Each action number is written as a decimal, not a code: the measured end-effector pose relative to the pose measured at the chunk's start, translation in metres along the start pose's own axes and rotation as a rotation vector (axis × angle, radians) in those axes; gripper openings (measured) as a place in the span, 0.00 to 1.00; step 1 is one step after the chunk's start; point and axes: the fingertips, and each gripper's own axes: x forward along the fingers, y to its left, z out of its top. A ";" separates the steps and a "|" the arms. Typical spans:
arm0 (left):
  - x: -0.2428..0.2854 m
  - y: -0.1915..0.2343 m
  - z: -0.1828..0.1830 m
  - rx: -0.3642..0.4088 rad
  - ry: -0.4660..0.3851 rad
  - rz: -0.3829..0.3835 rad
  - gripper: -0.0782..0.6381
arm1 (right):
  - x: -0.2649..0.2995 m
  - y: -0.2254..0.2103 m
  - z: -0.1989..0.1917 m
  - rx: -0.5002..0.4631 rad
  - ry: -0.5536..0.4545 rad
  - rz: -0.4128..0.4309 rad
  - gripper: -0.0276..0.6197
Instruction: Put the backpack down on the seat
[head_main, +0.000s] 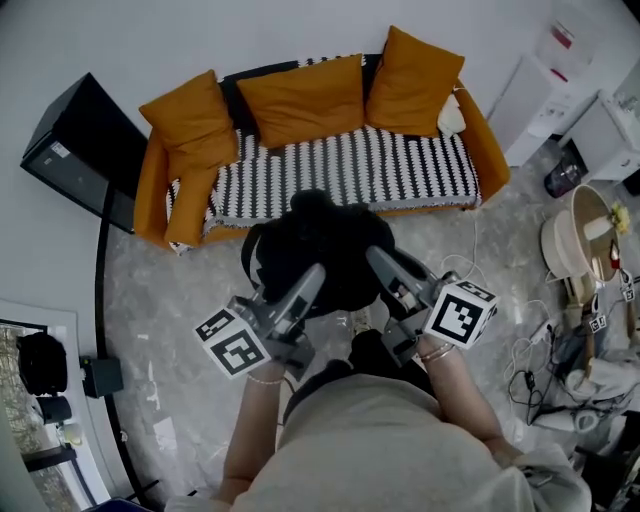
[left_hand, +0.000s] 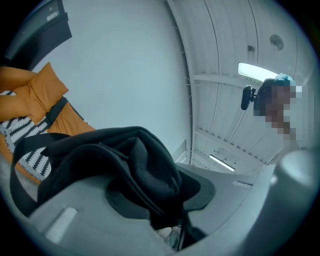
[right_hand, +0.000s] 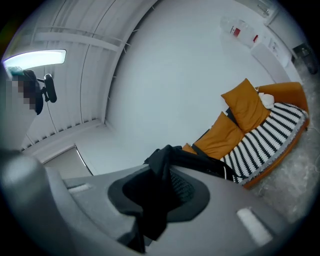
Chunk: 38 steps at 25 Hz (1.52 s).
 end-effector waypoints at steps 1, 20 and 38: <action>0.011 0.006 0.006 0.000 -0.006 0.001 0.27 | 0.007 -0.006 0.011 -0.003 0.005 0.005 0.15; 0.145 0.086 0.060 0.014 -0.029 0.066 0.27 | 0.092 -0.105 0.119 0.052 0.040 0.065 0.15; 0.232 0.206 0.131 -0.061 0.027 0.034 0.27 | 0.209 -0.183 0.188 0.089 0.017 -0.014 0.15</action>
